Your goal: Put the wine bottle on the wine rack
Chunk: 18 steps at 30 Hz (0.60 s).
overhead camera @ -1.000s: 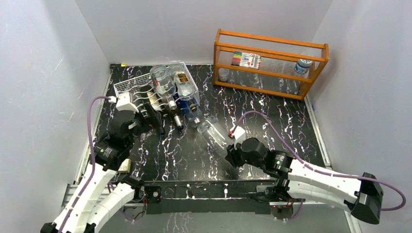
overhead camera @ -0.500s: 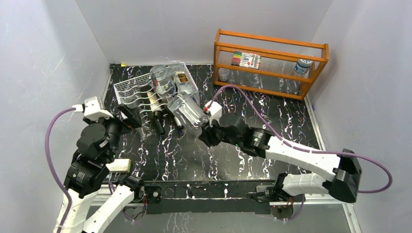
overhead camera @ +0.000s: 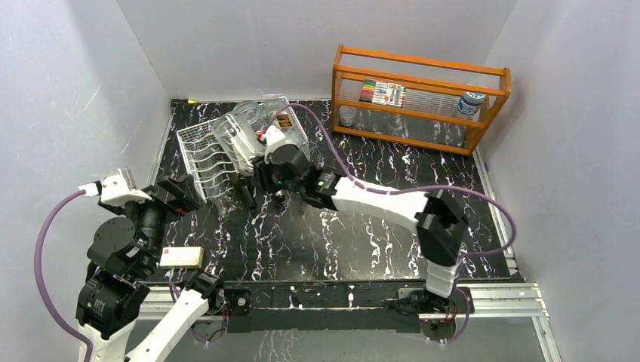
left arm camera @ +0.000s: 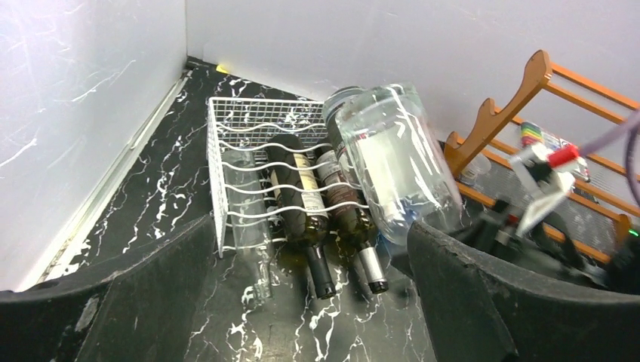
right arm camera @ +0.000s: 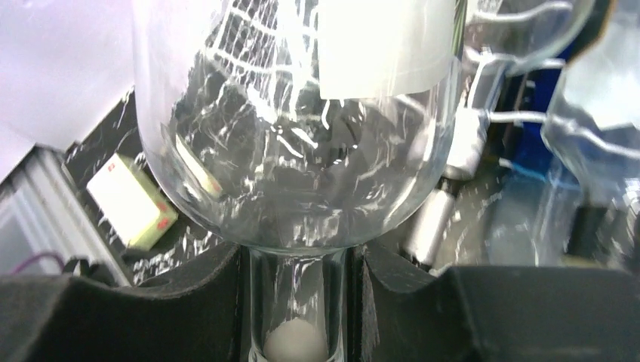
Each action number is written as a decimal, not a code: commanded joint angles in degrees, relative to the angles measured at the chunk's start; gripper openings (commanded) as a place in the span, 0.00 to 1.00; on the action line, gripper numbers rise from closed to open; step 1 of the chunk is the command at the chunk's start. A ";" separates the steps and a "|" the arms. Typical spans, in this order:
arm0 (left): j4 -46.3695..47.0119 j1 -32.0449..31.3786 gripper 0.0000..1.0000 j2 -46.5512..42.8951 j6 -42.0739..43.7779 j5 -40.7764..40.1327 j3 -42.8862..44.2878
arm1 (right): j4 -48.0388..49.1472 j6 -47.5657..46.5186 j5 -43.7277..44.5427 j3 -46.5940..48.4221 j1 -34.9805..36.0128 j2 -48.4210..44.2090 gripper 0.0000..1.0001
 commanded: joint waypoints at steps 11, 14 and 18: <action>-6.92 0.21 0.98 -3.05 0.03 -2.91 -0.81 | 12.06 4.95 9.63 37.02 -0.20 24.17 0.00; -7.61 0.21 0.98 -2.96 -0.43 -2.22 -0.80 | 10.03 7.11 12.21 40.25 -0.17 26.70 0.00; -8.42 0.21 0.98 -3.21 -1.12 -1.69 -0.81 | 7.21 7.55 13.31 42.95 -0.20 29.21 0.00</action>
